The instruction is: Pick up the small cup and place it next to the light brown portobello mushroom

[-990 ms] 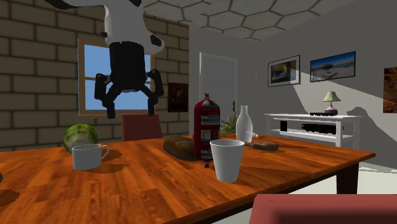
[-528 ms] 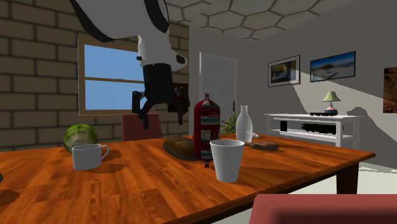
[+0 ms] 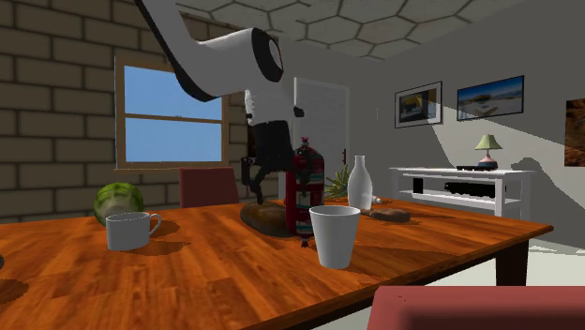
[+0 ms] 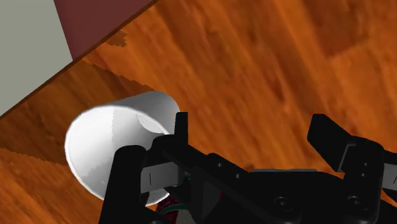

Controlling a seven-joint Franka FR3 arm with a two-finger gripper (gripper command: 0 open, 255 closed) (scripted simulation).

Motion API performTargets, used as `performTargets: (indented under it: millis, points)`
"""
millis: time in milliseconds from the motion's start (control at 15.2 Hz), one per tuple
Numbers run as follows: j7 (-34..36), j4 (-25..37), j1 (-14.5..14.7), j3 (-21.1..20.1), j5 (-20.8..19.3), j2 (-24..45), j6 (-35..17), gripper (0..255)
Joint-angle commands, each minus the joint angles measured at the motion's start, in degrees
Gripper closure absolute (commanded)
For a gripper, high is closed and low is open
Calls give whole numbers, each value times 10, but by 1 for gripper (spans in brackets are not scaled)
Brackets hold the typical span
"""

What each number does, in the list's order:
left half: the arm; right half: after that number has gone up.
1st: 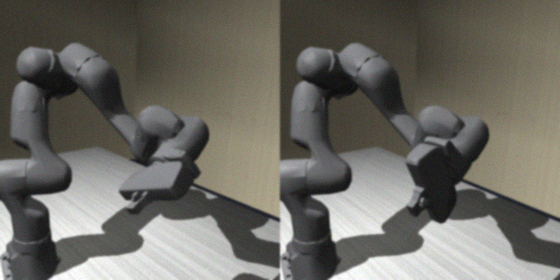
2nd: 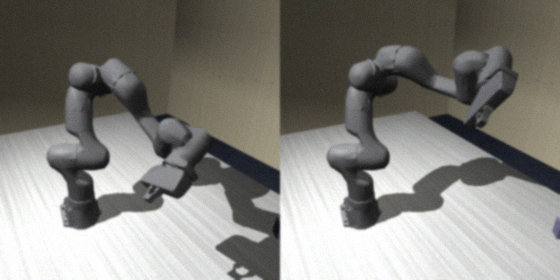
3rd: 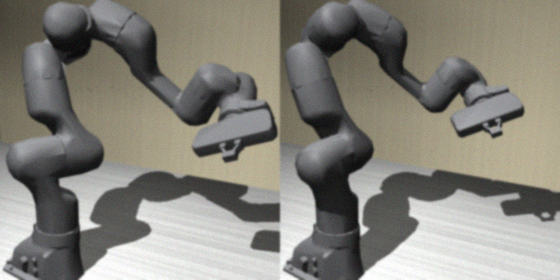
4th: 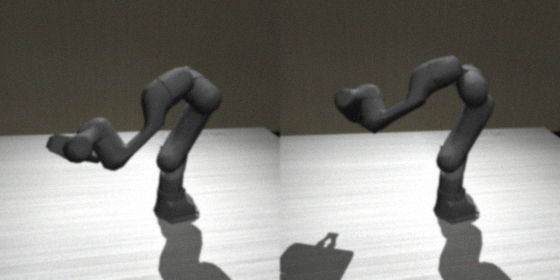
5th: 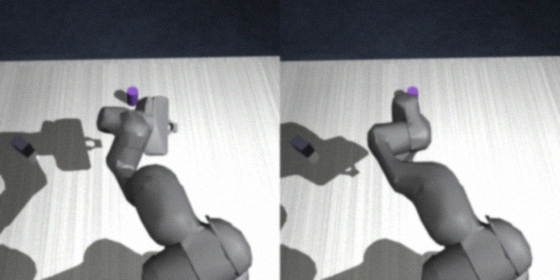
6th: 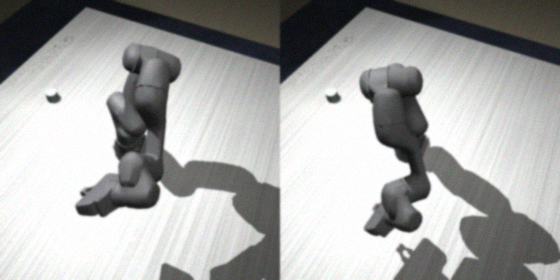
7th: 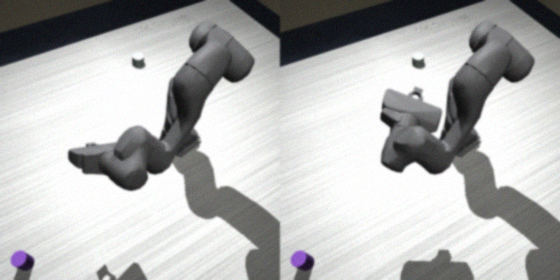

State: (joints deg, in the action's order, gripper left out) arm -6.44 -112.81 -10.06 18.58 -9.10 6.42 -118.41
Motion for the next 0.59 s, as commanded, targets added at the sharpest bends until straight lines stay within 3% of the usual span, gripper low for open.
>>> performTargets:
  millis: [0, 264, 528]
  points:
    - [-11, 39, -9, 5, 7, 41, -4, 0]
    - [-34, 127, -33, 12, 23, 126, -5, 0]
    - [-37, 127, -39, 12, 27, 144, -24, 0]
